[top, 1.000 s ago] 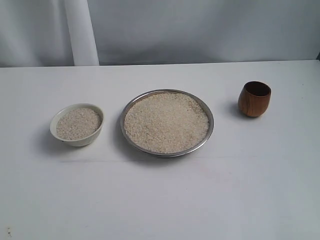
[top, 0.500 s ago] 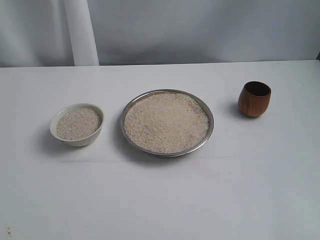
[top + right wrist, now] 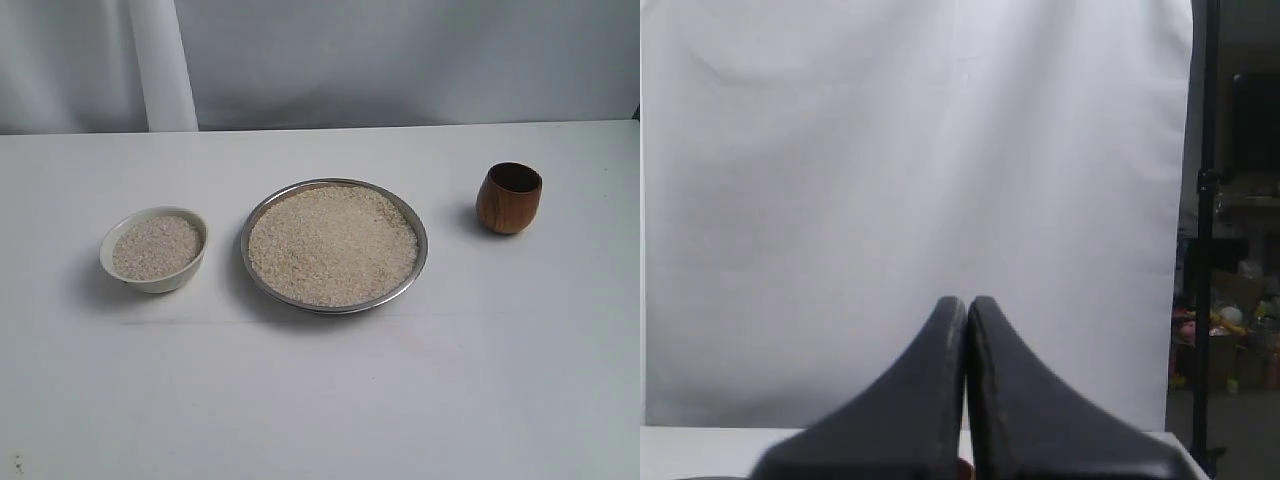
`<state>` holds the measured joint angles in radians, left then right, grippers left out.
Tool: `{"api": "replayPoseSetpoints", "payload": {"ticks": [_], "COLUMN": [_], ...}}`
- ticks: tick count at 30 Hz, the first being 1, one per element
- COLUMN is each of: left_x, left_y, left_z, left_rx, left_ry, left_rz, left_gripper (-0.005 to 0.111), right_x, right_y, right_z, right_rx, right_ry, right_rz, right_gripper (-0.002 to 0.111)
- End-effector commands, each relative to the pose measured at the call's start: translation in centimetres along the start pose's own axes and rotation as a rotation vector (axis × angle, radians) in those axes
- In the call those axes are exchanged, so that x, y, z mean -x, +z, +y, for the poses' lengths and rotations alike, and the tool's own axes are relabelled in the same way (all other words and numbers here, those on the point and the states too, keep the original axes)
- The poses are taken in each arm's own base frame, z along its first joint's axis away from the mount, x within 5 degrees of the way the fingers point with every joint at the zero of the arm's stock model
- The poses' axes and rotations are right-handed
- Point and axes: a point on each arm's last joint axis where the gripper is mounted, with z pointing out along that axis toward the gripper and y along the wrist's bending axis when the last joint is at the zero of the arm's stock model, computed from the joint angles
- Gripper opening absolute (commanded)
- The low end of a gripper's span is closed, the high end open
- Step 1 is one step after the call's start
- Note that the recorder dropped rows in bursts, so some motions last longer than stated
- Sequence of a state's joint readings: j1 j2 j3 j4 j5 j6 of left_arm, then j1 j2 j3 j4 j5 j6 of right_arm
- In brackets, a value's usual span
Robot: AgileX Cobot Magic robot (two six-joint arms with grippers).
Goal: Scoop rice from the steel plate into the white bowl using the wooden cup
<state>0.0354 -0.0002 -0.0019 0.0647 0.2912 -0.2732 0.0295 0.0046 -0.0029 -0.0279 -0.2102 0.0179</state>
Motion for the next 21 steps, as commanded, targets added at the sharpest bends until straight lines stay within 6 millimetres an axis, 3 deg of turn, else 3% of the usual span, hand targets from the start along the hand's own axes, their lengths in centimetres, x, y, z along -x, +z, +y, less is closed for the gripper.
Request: {"api": "replayPoseSetpoints", "payload": {"ticks": [1,21], "left_x": [-0.02,-0.02], "left_y": [0.02,0.02], "left_z": [-0.04,-0.04], "left_rx": [-0.007,-0.007], "left_ry": [-0.005,-0.005], "left_rz": [-0.002,-0.002], "left_gripper": [0.0,0.0], "right_x": [0.18,0.99], "right_y": [-0.05,-0.11], "right_z": [-0.03,-0.01], "right_rx": [-0.007,-0.005], "right_ry": [-0.011,-0.007], "right_rz": [-0.028,-0.118], "right_gripper": [0.0,0.0]}}
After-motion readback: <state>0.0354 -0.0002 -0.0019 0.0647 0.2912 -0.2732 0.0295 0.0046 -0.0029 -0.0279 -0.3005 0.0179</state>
